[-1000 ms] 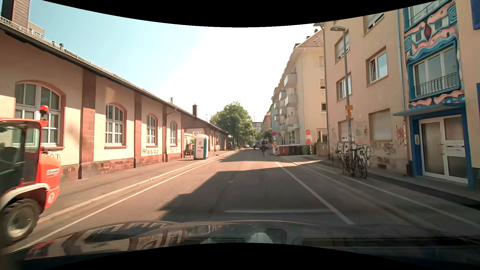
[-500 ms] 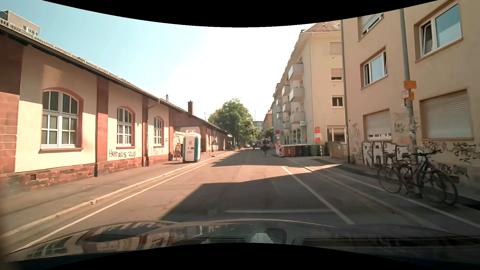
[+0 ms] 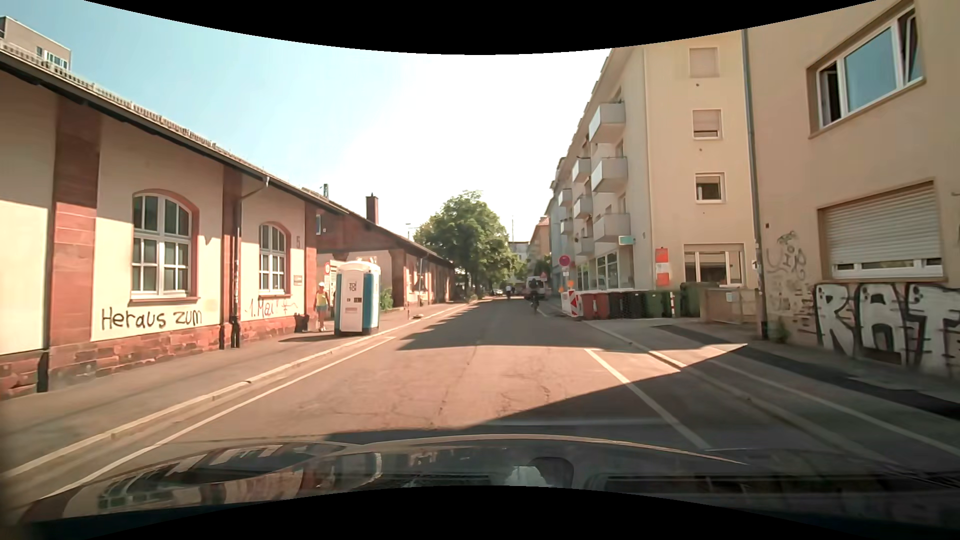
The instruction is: Follow the waypoints while adhering to traffic rules and regulations
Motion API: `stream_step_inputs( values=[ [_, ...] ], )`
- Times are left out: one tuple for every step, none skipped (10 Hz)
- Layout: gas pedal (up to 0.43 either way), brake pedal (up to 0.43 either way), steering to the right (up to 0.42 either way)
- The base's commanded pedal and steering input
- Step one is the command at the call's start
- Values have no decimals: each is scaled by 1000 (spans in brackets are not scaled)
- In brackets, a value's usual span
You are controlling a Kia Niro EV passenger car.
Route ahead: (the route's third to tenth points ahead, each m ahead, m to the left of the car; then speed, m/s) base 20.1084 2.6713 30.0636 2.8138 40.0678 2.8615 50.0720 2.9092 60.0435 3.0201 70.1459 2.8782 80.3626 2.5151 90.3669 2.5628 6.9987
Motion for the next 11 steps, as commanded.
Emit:
stream_step_inputs(
  values=[
    [59,0,-6],
    [59,0,-6],
    [59,0,-5],
    [59,0,-5],
    [59,0,-5],
    [59,0,-5],
    [59,0,-5],
    [59,0,-3],
    [59,0,-2],
    [59,0,-2],
    [59,0,-2]
  ],
)
